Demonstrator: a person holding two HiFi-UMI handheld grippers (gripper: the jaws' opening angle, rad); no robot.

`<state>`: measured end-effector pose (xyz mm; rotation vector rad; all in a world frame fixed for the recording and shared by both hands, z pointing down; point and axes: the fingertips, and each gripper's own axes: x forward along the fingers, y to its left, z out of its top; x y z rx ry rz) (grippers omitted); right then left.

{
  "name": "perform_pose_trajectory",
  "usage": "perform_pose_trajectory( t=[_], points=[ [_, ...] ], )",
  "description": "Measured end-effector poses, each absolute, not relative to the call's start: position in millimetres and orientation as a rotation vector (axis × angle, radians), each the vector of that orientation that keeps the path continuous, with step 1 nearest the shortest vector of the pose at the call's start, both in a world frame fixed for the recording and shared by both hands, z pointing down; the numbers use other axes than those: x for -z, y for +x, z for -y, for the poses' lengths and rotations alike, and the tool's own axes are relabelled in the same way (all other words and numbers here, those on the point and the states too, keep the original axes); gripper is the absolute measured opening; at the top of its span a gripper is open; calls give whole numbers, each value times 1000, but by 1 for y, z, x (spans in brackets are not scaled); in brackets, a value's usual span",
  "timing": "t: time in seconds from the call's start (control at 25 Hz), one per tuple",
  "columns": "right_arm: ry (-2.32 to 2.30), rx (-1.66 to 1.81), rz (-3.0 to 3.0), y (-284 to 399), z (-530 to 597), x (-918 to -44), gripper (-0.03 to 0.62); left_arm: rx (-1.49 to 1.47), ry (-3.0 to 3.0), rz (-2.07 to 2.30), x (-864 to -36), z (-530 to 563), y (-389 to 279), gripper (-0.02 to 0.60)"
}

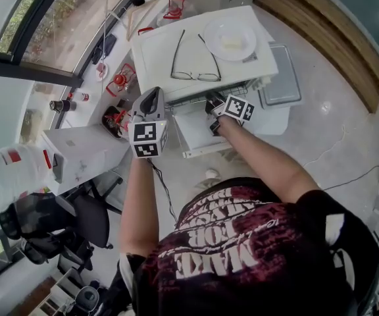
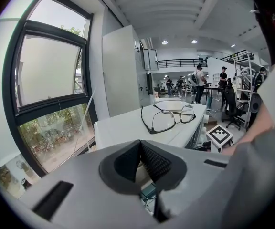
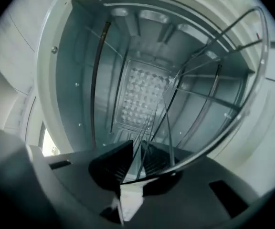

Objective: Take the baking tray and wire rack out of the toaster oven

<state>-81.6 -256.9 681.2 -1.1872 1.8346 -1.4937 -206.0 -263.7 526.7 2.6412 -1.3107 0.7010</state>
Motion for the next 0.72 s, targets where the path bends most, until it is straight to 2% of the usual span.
perform_pose_trajectory(
  t=[0.16, 0.52, 0.72],
  points=[
    [-1181, 1478, -1864, -83, 245, -682, 40, -731, 2670, 1314, -528, 263, -204, 6],
    [-1116, 1503, -1869, -84, 198, -678, 29, -744, 2705, 1345, -519, 250, -206, 6],
    [-1101, 1534, -1834, -84, 174, -679, 20, -652, 2682, 1385, -506, 210, -218, 6]
  ],
)
